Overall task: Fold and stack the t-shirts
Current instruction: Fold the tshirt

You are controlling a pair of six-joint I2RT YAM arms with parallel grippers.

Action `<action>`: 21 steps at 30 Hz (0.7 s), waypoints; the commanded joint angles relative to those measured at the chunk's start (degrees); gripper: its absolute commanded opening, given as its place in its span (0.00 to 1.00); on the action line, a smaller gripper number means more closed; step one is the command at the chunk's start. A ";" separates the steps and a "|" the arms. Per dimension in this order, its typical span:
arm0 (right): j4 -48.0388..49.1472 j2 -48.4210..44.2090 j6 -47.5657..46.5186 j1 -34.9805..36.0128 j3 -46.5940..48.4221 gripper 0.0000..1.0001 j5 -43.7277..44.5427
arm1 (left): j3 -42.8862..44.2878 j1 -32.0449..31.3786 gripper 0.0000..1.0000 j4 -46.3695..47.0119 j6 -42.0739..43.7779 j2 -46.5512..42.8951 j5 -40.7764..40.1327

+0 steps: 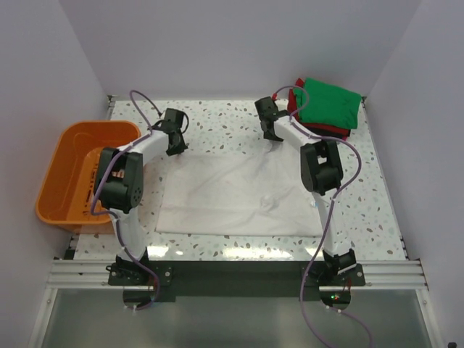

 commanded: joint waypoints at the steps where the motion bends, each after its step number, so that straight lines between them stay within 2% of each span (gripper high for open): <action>1: -0.76 -3.58 0.32 -0.40 -2.34 0.35 3.20 | -0.67 0.14 0.00 2.55 1.19 -3.74 0.74; 2: -0.94 -3.67 0.23 -0.31 -2.26 0.27 3.03 | -0.75 0.14 0.00 2.64 1.19 -3.91 0.92; 4: -0.68 -4.29 -0.03 -0.31 -2.43 0.20 3.29 | -1.11 0.14 0.00 2.81 1.28 -4.26 1.19; 5: -0.50 -4.37 -0.38 -0.23 -2.34 0.06 3.38 | -1.28 0.06 0.00 3.16 1.45 -4.44 1.36; 6: -0.33 -4.55 -0.56 -0.31 -2.43 0.00 3.73 | -1.54 0.05 0.00 3.34 1.54 -4.70 1.45; 14: 3.62 -10.34 -2.67 -0.14 -5.23 0.00 3.21 | -2.86 0.14 0.00 4.31 1.98 -6.99 3.03; 17: 8.70 -16.22 -4.07 0.39 -13.12 0.00 3.03 | -4.61 0.14 0.00 4.92 1.98 -8.22 3.21; 21: 10.31 -21.51 -4.52 1.09 -19.47 0.00 2.50 | -6.12 0.14 0.00 5.89 2.16 -9.45 4.35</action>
